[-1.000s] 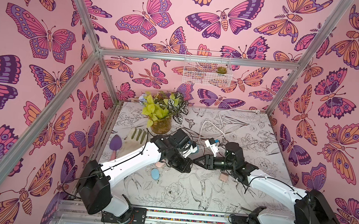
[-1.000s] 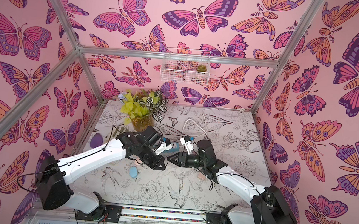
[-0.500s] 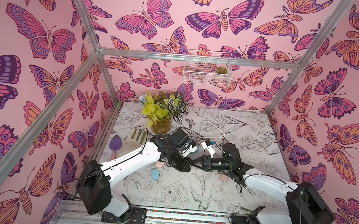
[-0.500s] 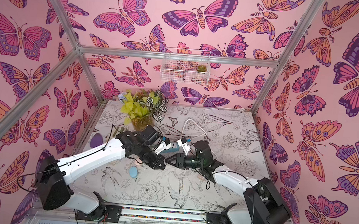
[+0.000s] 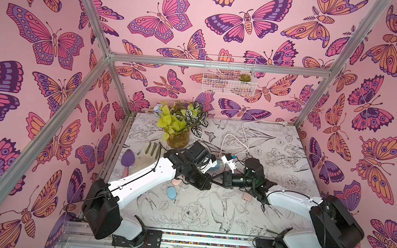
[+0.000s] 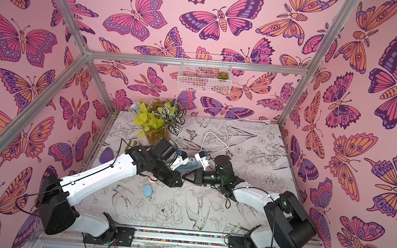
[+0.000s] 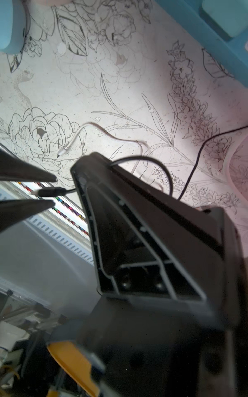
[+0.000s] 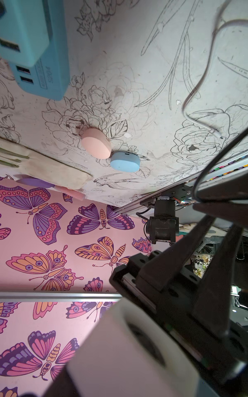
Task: Charge the bluetooth headset
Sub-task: Pick up the charging cable from the center of the board.
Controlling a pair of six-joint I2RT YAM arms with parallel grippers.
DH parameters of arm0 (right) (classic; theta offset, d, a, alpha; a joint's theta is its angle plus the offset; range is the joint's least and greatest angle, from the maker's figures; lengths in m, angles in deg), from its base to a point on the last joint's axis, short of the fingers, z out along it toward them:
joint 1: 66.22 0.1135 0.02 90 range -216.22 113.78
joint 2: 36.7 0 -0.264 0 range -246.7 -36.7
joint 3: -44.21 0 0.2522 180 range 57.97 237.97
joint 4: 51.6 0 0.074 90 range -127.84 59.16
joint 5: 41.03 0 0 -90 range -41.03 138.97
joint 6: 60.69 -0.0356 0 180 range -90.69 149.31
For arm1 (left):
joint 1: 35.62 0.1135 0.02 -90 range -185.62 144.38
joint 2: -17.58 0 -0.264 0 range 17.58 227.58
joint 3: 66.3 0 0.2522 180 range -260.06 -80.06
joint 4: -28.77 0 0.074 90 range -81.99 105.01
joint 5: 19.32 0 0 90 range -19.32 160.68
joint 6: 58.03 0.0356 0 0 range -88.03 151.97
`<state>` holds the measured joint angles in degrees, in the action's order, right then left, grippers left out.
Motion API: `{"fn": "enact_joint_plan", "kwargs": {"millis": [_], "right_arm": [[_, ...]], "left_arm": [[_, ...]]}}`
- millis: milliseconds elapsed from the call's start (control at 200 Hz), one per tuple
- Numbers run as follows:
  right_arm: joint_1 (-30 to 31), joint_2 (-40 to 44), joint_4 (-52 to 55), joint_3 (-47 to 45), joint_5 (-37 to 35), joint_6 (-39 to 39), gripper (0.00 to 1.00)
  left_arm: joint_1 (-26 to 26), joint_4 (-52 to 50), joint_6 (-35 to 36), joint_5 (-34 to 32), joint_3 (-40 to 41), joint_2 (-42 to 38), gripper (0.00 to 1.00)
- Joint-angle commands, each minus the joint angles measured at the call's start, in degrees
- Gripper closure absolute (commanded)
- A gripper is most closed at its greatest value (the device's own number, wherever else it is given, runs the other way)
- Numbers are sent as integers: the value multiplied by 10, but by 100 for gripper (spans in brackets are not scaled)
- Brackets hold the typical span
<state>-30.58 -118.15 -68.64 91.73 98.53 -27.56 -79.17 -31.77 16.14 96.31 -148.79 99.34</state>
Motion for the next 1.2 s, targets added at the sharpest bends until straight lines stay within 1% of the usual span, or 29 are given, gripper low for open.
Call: {"fn": "enact_joint_plan", "kwargs": {"millis": [0, 175, 190, 221, 311, 391, 476, 591, 722, 937, 1058, 1128, 1198], "right_arm": [[-5, -1, 41, 26, -20, -21, 96], [-15, -3, 66, 46, -36, -66, 96], [-15, -2, 66, 48, -38, -70, 96], [-15, -2, 63, 50, -41, -81, 96], [-15, 0, 63, 56, -53, -111, 96], [-15, 0, 48, 62, -57, -145, 96], [-15, 0, 21, 64, -58, -183, 96], [-14, 4, 11, 66, -60, -213, 95], [-14, 11, 12, 68, -60, -225, 95], [-14, 21, 9, 62, -65, -234, 94], [-14, 21, -11, 56, -68, -253, 94], [-14, 21, -13, 57, -67, -256, 94], [-14, 22, -12, 58, -67, -257, 94]], "left_arm": [[7, 22, -16, -20, 23, -31, 68], [8, 99, -62, -57, 70, -82, 49], [8, 108, -66, -58, 76, -83, 49], [9, 125, -71, -58, 87, -112, 48], [5, 160, -86, -74, 111, -138, 43], [-8, 180, -84, -105, 125, -156, 40], [-19, 198, -80, -134, 134, -166, 39], [-28, 223, -77, -158, 141, -166, 39], [-32, 240, -73, -169, 141, -153, 43], [-34, 250, -69, -167, 139, -139, 58], [-34, 252, -69, -160, 142, -136, 60], [-35, 252, -70, -159, 145, -135, 68], [-36, 254, -71, -158, 147, -136, 70]]}}
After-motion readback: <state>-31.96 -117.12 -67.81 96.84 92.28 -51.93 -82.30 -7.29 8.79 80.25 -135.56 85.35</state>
